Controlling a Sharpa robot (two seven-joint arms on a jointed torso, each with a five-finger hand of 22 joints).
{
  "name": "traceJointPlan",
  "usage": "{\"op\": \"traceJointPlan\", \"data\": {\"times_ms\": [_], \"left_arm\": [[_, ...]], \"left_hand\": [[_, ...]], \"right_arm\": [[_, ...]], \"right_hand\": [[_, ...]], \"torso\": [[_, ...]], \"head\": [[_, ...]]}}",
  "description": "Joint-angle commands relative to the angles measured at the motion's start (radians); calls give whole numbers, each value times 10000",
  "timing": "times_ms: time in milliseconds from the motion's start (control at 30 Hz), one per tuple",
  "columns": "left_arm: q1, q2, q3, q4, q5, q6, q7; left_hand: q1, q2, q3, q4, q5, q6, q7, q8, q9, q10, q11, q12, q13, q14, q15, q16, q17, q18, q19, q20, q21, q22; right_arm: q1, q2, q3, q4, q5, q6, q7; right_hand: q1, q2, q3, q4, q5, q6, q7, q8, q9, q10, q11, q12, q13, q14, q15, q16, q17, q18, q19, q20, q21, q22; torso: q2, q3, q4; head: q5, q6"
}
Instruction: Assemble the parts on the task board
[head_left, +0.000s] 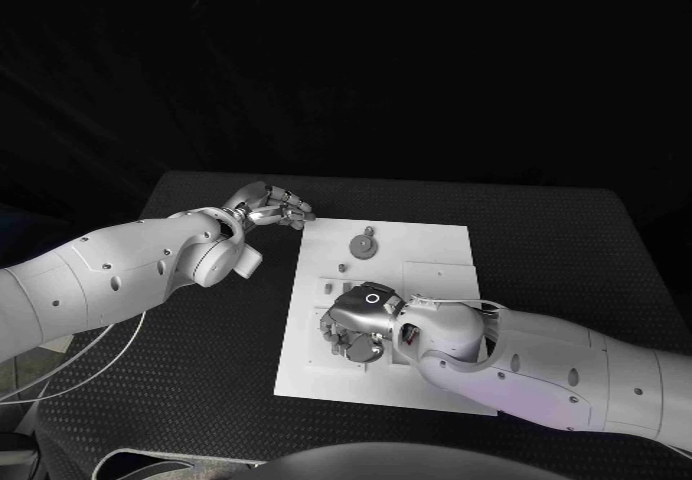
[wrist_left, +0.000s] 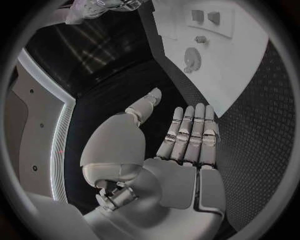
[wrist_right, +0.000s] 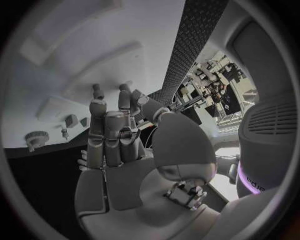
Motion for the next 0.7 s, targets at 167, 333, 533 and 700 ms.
{"op": "traceJointPlan", "data": {"times_ms": [167,333,533,700], "left_arm": [[9,13,6,24,57,117,41],[9,11,6,20,57,114,32],[9,6,6,26,57,109,30],[9,4,6,26,57,108,30]], "left_hand": [[-63,-38,-12,68,43,-92,119,37,-16,-65,10,44,-19,-109,2,-75,18,130,-41,19,53,-16],[-65,-38,-13,70,43,-93,119,38,-17,-68,11,43,-22,-112,3,-79,21,131,-40,21,54,-20],[-64,-40,-14,71,43,-95,120,38,-17,-70,12,43,-25,-114,4,-82,24,132,-41,22,54,-23],[-62,-41,-14,72,43,-97,120,38,-18,-71,13,44,-29,-116,5,-85,28,134,-41,22,54,-27]], "right_arm": [[-61,-41,-52,-60,-69,434,-119],[-62,-55,-52,40,238,595,-26],[-69,-86,-52,47,300,660,-13],[-70,-102,-52,43,299,699,-18]], "right_hand": [[50,25,38,15,29,77,-8,50,255,-64,20,-64,22,3,-46,40,17,586,31,-63,41,198],[45,27,37,16,29,76,-7,48,257,-64,20,-65,29,2,-46,41,17,586,31,-61,42,198],[38,31,36,18,29,76,-6,46,260,-65,21,-67,34,0,-45,41,17,586,29,-59,42,198],[35,32,36,16,29,75,-6,44,263,-67,21,-69,41,-3,-45,42,16,586,27,-59,43,197]], "torso": [[2,-3,-1],[2,-6,5],[0,-5,3],[-4,-11,10]], "head": [[1,-4],[7,-19],[10,-45],[27,-54]]}}
